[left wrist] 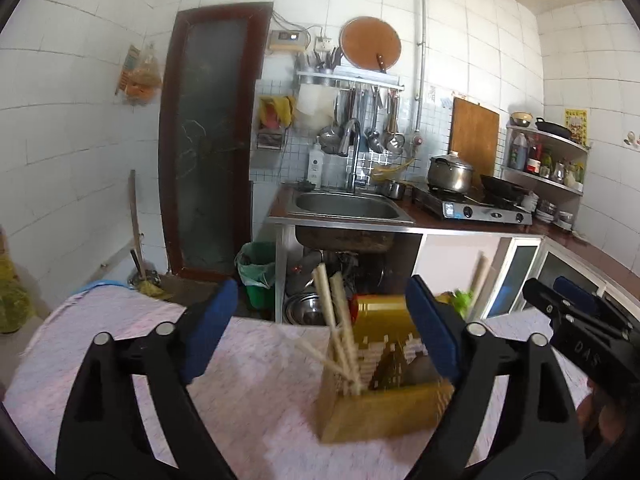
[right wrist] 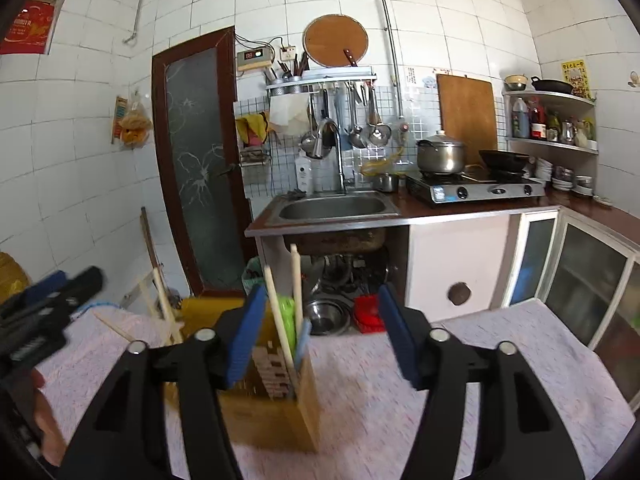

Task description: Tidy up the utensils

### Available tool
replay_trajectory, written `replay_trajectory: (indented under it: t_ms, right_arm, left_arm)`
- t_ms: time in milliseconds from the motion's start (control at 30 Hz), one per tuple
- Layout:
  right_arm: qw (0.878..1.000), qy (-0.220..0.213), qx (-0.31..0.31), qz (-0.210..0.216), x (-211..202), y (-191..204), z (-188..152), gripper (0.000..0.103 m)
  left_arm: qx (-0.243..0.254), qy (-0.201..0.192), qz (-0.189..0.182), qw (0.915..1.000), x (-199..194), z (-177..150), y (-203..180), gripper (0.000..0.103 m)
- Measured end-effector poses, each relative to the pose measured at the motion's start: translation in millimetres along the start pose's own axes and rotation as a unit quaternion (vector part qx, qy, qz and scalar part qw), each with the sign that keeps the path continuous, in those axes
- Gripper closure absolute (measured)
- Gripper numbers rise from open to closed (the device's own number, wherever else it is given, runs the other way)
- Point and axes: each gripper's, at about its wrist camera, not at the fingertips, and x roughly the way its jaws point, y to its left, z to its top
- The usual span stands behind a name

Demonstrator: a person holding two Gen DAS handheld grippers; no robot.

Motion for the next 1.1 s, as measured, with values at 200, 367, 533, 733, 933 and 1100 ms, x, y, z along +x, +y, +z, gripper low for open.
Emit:
replay_trajectory:
  t_ms: [200, 367, 533, 733, 933, 1100]
  right_arm:
    - [1.000, -0.003, -0.005, -0.003, -77.0, -3.8, -34.0, 0.012]
    - [1.000, 0.003, -0.015, -0.015, -126.1, 4.7, -85.0, 0.005]
    - [0.999, -0.005, -0.038, -0.026, -167.9, 16.4, -133.7, 0.005]
    - [0.998, -0.011, -0.041, -0.037, -188.9, 18.5, -167.3, 0.005]
    - [0.999, -0.022, -0.030, -0.040, -192.9, 16.7, -179.0, 0.005]
    - [0.998, -0.023, -0.034, -0.039, -194.1, 17.8, -186.6, 0.005]
  left_arm:
    - [0.005, -0.007, -0.001, 1.0000, -83.9, -38.9, 16.1, 0.005]
    - [-0.001, 0.001, -0.015, 0.9999, -137.7, -86.3, 25.5, 0.005]
    - [-0.007, -0.008, -0.002, 0.9999, -176.8, -134.7, 30.0, 0.005]
    - [0.014, -0.009, 0.013, 0.9998, -188.4, -165.9, 27.8, 0.005]
    - [0.014, -0.016, 0.016, 0.9997, -183.7, -180.0, 28.9, 0.005]
    - [0.019, -0.022, 0.018, 0.9994, -183.6, -190.2, 27.8, 0.005]
